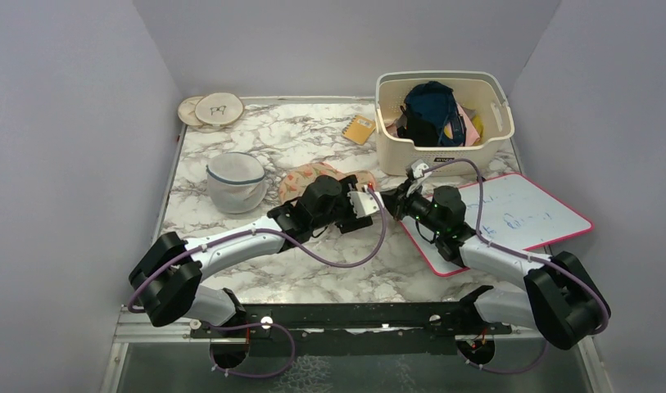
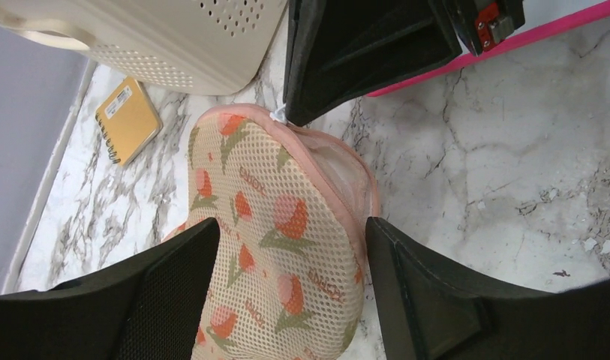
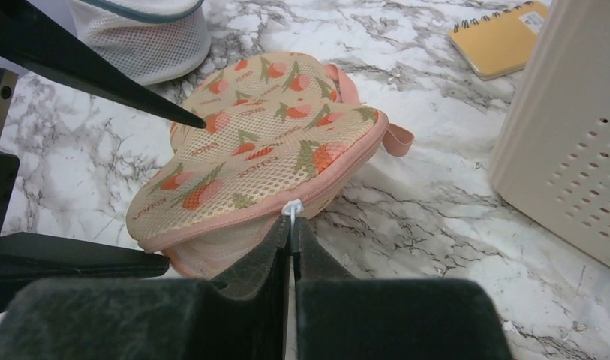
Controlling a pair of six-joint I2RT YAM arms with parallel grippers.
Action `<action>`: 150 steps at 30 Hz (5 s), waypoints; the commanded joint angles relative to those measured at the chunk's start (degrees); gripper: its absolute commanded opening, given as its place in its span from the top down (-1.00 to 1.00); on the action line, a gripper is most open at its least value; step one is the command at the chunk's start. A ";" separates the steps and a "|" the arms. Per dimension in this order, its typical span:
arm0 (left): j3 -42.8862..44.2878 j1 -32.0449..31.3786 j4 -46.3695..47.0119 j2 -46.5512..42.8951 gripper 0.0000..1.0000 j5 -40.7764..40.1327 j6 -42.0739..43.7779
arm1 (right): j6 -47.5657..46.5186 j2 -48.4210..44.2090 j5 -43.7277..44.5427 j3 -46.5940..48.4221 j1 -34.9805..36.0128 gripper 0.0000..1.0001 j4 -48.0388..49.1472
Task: Unzip the laundry bag and remove the bra
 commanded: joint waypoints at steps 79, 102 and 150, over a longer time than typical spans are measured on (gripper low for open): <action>3.67 -0.64 -7.88 1.10 0.82 -3.47 4.09 | 0.46 2.88 -2.98 8.96 6.80 0.98 -13.08; 1.83 -0.84 -7.00 -2.78 1.00 2.86 6.97 | 2.82 16.96 3.92 25.21 -1.10 0.98 -27.21; 4.32 2.79 -9.79 4.24 0.86 -10.83 2.73 | 9.20 11.20 -3.61 17.12 4.69 0.98 -17.94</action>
